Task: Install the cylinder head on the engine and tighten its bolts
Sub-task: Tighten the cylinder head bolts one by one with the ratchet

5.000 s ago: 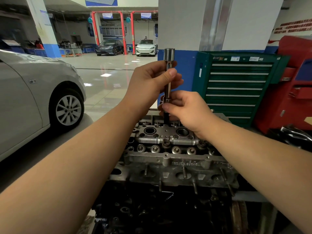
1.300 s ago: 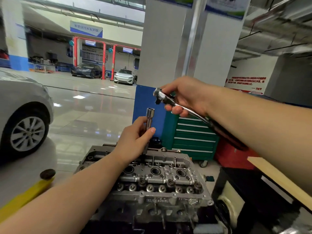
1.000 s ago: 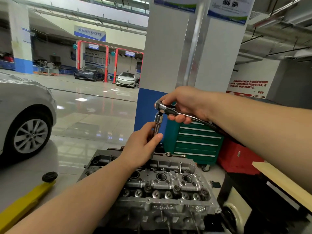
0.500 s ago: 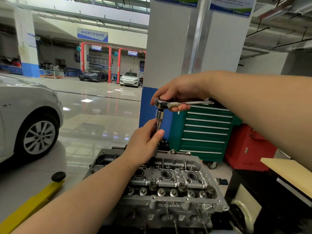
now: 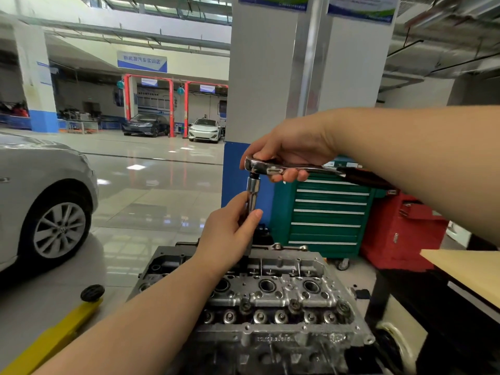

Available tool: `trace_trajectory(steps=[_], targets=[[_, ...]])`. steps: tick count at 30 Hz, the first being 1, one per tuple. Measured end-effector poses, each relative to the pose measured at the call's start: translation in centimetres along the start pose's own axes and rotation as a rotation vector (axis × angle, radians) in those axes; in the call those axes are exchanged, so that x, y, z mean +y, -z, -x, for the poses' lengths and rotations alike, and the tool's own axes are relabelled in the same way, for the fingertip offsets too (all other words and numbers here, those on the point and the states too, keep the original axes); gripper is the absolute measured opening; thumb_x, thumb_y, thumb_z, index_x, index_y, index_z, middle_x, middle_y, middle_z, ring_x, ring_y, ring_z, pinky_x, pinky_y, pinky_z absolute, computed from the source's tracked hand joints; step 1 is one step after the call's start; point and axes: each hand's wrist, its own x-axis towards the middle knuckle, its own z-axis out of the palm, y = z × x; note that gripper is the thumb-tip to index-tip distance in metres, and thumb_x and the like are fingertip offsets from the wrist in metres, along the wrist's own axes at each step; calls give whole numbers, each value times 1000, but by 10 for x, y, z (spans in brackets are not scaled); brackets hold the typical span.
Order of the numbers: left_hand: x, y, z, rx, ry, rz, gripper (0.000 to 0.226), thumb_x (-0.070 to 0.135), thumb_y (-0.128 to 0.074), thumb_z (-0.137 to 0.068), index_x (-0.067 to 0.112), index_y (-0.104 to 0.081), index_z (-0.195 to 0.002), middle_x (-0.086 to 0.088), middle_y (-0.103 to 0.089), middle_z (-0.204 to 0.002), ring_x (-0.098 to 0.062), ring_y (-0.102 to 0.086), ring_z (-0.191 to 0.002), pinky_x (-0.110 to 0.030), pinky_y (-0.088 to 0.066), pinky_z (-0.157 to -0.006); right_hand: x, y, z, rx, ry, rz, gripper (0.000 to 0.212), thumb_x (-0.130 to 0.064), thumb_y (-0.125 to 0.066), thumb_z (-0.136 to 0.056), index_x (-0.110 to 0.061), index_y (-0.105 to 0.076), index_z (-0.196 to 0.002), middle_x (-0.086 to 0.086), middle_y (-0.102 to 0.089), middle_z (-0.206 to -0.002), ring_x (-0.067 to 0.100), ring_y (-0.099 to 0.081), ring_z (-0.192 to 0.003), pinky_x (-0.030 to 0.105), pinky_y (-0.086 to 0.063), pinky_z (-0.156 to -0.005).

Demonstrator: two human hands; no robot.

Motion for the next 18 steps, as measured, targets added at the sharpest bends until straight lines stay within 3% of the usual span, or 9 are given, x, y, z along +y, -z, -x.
trace_trajectory(steps=[2, 6, 13, 16, 18], targets=[[1, -1, -1, 3, -10, -17, 28, 43, -57, -106, 48, -57, -133, 6, -69, -79, -13, -65, -77, -33, -54, -70, -3, -3, 3, 47, -44, -6, 30, -27, -43, -108, -31, -65, -129, 11, -59, -78, 18, -45, -52, 25, -42, -44], [1, -1, 0, 5, 5, -21, 27, 44, -57, -105, 44, -58, -132, 3, -70, -79, -15, -66, -77, -43, -55, -74, -8, -13, 8, 114, -85, -29, 30, -27, -43, -108, -28, -60, -132, 9, -57, -72, 16, -43, -48, 23, -40, -40], [5, 2, 1, 5, 29, 9, 26, 43, -58, -105, 45, -60, -131, 2, -69, -78, -16, -67, -78, -45, -56, -74, -2, -22, 4, 201, -79, -134, 29, -29, -39, -110, -30, -61, -128, 10, -54, -69, 15, -39, -46, 22, -37, -36], [5, 2, 2, -1, 43, 43, 30, 41, -58, -105, 45, -60, -134, 2, -70, -81, -19, -68, -81, -46, -57, -76, 1, -17, 6, 168, 3, 30, 34, -27, -34, -112, -33, -64, -125, 10, -57, -76, 18, -43, -51, 26, -41, -44], [6, 1, 1, -4, 58, 67, 30, 42, -58, -105, 43, -60, -135, 1, -71, -83, -21, -68, -82, -47, -57, -78, 0, -12, 8, 102, 82, 150, 36, -23, -33, -113, -33, -66, -125, 6, -64, -81, 19, -52, -57, 33, -48, -57]])
